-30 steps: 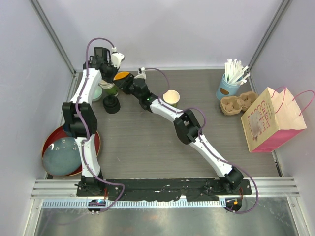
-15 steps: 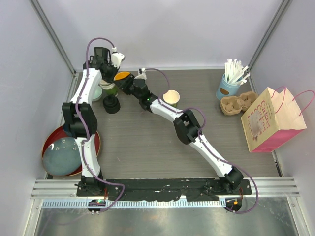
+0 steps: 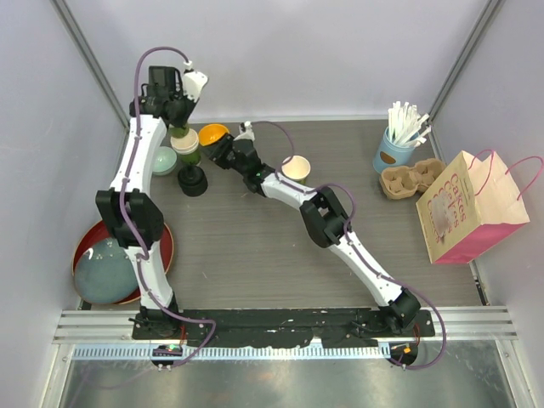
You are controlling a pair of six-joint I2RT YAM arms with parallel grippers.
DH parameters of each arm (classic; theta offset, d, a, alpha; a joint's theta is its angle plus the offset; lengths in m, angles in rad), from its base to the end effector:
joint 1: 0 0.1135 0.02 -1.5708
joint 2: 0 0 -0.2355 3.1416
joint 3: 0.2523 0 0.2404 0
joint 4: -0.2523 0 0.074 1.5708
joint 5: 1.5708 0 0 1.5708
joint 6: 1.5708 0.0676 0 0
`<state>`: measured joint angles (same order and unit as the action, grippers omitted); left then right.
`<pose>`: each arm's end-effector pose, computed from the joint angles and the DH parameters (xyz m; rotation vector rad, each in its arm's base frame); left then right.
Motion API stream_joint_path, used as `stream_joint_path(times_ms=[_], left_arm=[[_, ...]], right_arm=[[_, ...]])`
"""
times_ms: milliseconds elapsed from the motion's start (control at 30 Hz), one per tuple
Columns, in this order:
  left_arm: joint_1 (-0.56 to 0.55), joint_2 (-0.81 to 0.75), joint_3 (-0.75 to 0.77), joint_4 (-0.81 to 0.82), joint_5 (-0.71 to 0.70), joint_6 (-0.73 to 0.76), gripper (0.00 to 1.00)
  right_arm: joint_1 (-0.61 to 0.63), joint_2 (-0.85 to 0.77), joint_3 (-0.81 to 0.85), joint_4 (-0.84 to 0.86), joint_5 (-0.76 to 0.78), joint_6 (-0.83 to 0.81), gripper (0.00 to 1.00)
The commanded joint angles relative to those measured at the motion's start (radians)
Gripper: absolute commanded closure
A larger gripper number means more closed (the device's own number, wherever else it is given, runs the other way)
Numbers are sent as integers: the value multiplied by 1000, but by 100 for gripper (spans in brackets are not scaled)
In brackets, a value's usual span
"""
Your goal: Pack the takeout coffee
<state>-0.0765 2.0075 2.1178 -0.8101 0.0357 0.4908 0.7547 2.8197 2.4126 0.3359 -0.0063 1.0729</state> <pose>0.4512 -0.0370 0.3210 0.6552 2.1800 0.1781 0.4529 0.4265 0.1409 0.2860 1.8167 1.3596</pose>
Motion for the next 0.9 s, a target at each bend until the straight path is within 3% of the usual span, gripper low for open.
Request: stream_joint_path(times_ms=[0,233,533,733,867], left_arm=[[-6,-84,86,-4,-7,0,100],[-77,-183,125,-81,1,2,100],[-258,-248,-5,-124,15,-14,100],[-387,-193,-116,-55,-29,-31,100],[-428,-121,-110,-52,-28,-52,100]], right_arm=[[-9,-195,-29,74,-57,-74,53],[-49,-454,-257,72,-83,-214,53],[-210,-951,-810,-74,43,-396,54],[-342,-1273,-1136,-110,137,-499,52],[-388,-1410,-1251,-139,164,-563,50]])
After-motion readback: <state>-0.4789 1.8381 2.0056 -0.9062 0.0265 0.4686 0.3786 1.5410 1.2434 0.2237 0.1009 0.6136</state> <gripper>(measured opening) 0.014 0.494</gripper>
